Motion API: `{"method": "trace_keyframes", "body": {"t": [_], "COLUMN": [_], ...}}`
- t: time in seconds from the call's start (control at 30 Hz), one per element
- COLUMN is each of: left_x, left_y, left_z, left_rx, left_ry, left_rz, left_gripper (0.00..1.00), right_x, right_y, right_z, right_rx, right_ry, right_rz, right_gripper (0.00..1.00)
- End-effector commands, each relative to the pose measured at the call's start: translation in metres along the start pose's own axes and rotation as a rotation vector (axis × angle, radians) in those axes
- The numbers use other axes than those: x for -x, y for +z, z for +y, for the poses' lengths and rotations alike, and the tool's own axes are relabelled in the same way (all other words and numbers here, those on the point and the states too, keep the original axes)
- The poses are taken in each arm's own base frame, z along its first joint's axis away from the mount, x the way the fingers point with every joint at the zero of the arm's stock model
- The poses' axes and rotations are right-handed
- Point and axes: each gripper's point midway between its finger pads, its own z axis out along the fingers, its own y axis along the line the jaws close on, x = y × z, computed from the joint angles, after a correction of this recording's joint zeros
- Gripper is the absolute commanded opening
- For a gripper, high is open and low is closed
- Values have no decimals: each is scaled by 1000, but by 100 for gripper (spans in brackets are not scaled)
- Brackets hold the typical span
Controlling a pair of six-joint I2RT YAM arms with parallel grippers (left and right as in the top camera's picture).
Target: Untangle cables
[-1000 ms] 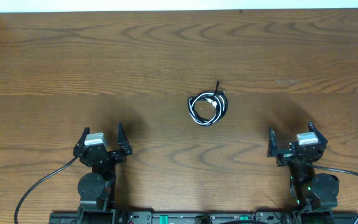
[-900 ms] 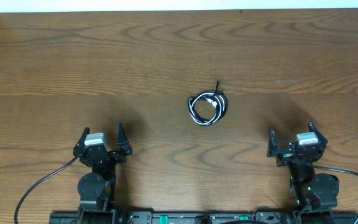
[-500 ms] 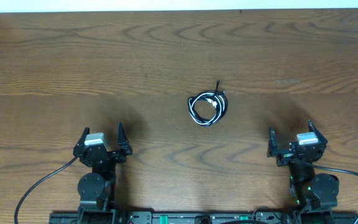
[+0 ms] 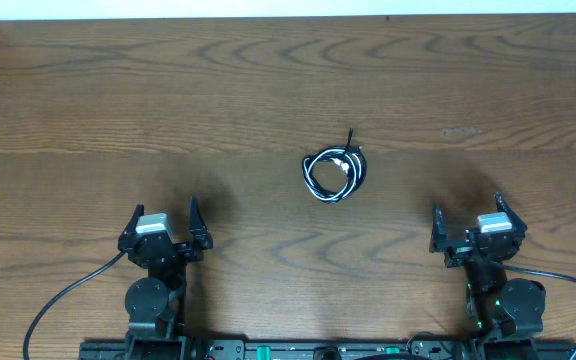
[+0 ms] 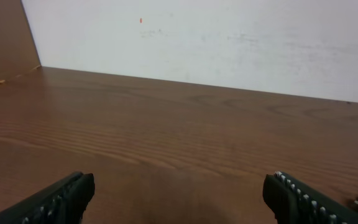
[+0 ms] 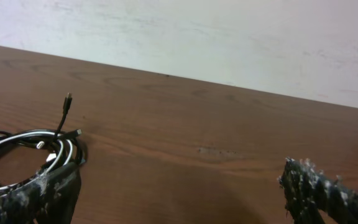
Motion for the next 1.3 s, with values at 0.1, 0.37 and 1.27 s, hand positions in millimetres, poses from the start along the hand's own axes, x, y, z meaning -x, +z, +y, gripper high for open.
{"method": "trace_keyframes", "body": {"t": [0.1,0.37,1.27], "left_x": [-18,-18,-19], "left_y": [1,1,1], "left_z": [4,4,-1], "left_rx": [19,19,-9], "left_ry": [23,23,19], "left_rz": [56,56,59], "left_gripper": [92,92,92], "right_x": [-1,-1,0], "right_y": [0,0,0], "right_z": [0,0,2], "right_rx": [-1,-1,11], "right_ry": [14,14,15], "right_rz": [1,1,-3], "right_gripper": [99,99,99]}}
